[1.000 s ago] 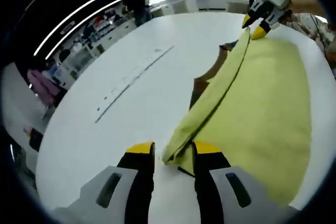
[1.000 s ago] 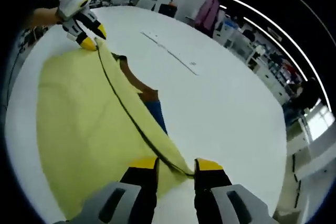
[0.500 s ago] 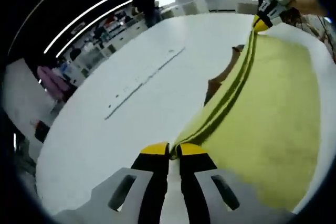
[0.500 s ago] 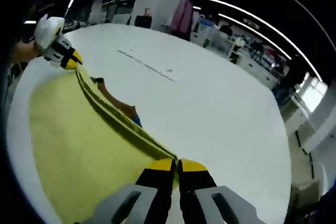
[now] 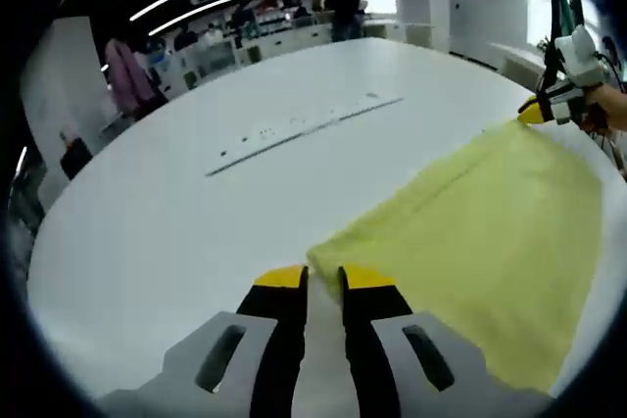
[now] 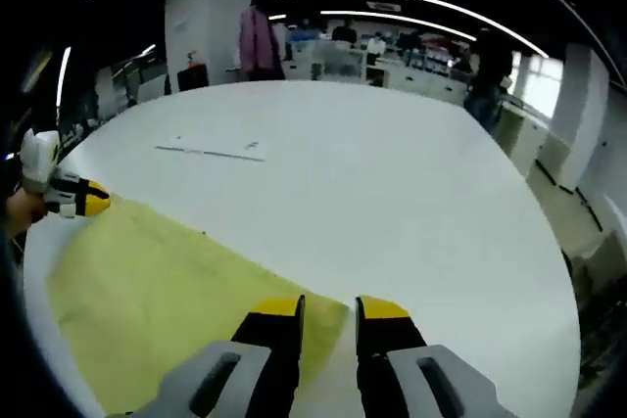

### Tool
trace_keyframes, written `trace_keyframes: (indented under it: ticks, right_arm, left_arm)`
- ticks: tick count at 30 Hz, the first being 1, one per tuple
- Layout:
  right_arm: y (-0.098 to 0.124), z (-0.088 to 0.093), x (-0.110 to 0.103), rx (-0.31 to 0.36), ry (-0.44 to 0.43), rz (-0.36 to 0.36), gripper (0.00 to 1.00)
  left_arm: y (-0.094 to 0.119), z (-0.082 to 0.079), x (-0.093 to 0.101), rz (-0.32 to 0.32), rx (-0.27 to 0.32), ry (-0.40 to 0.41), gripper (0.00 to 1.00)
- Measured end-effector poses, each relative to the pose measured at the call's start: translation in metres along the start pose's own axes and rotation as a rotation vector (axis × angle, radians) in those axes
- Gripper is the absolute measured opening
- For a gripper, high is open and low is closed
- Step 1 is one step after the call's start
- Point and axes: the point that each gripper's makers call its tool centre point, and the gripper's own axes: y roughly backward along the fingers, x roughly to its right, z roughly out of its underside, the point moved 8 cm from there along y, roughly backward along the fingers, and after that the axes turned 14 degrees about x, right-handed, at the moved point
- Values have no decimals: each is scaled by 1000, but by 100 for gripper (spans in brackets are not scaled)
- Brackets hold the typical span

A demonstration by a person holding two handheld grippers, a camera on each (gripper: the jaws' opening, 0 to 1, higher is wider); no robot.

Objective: Fold the garment on the visible template until the final outline fits inside the template.

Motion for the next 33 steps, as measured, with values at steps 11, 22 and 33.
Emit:
trace_keyframes:
  ticks: [11, 22, 33]
  right_arm:
    - [21, -2, -15, -49, -118, -135, 52]
    - [60, 3, -35, -87, -75, -248, 59]
    - [102, 17, -42, -103, -81, -310, 60]
  left_arm:
    - [23, -3, 0, 30, 49, 111, 39]
    - [65, 1, 7, 139, 119, 179, 56]
    - [103, 12, 24, 235, 128, 163, 59]
